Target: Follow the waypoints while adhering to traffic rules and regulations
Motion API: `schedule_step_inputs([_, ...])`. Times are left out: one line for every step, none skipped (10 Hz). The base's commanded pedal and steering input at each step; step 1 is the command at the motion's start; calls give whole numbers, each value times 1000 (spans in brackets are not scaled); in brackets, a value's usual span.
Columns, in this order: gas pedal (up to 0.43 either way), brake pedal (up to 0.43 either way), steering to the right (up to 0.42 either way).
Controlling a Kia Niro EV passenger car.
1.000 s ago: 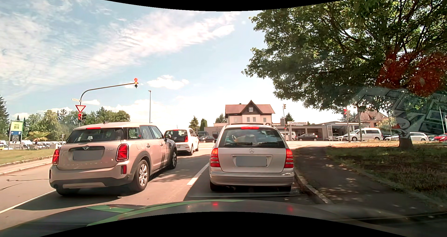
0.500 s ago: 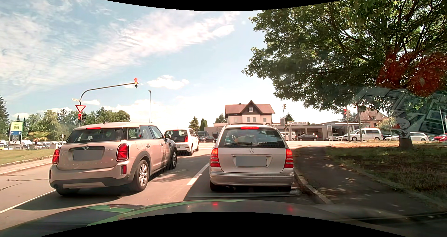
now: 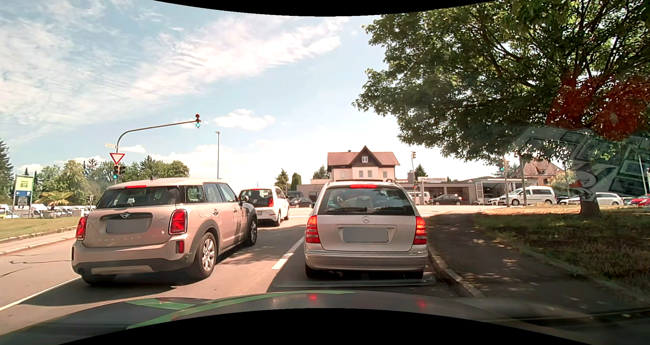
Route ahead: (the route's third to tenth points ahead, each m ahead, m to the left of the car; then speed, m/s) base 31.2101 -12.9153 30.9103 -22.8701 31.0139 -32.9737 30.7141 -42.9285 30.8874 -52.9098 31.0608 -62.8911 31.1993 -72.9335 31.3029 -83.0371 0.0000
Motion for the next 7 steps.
schedule_step_inputs([0,287,81])
schedule_step_inputs([0,280,80])
schedule_step_inputs([0,274,81])
schedule_step_inputs([0,213,80])
schedule_step_inputs([0,18,80])
schedule_step_inputs([0,0,81])
schedule_step_inputs([0,0,80])
